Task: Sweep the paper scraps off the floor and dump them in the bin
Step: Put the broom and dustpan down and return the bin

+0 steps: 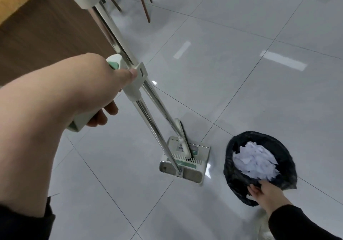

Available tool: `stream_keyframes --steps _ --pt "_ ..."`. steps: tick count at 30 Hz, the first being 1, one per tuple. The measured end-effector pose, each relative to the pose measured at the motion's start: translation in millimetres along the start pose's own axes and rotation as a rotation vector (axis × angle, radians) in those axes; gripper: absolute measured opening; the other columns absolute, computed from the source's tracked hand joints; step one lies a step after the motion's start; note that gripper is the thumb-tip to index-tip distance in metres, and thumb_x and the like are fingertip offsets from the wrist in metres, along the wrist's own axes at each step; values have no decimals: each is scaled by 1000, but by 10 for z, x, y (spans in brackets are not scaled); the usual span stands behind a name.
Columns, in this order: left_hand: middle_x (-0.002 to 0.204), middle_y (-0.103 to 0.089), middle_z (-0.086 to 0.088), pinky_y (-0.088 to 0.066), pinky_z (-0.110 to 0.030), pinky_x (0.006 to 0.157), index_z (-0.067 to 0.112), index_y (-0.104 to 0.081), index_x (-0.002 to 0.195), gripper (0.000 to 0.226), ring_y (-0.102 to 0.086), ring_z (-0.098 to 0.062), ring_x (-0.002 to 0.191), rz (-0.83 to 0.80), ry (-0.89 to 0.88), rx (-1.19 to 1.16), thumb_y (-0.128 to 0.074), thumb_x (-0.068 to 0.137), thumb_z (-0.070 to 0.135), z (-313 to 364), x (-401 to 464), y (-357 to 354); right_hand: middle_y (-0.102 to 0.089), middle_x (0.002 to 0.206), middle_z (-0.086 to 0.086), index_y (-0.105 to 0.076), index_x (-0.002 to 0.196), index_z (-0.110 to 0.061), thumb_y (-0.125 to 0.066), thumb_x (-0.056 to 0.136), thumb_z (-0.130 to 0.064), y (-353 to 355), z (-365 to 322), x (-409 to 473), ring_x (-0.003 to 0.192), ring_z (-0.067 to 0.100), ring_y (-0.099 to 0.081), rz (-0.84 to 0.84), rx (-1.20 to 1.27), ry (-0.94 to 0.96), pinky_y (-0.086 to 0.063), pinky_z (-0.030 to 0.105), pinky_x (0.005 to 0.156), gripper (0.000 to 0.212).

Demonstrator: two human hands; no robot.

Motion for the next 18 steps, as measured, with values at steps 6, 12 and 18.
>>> stream_keyframes --steps 6,12,18 --pt "63 -68 -13 -49 -34 55 2 -60 97 53 -55 -26 43 -58 -38 -49 -53 100 54 -65 -66 -6 -54 78 18 -53 105 -2 -46 104 -9 -308 -172 -880 67 23 -54 34 -94 79 -52 42 95 10" --pt "76 -71 -13 -47 -27 47 4 -61 96 36 -55 -21 41 -208 29 -166 -62 99 41 -316 -230 3 -57 77 20 -54 102 1 -56 101 -10 -428 -394 -2079 62 24 -56 -28 -27 108 -61 42 63 11" --pt "59 -56 -3 -43 -27 51 10 -59 80 30 -55 -23 45 -231 -76 -94 -56 98 34 -352 -470 172 -56 81 20 -55 92 0 -53 103 -6 -234 -957 -3454 61 25 -49 -29 -3 189 -57 49 78 12"
Point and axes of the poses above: each hand's wrist, its own x-axis towards the middle knuckle, its own y-axis out of the back of the hand, z = x × y, the point moved 6 cm from there along x, towards the middle knuckle
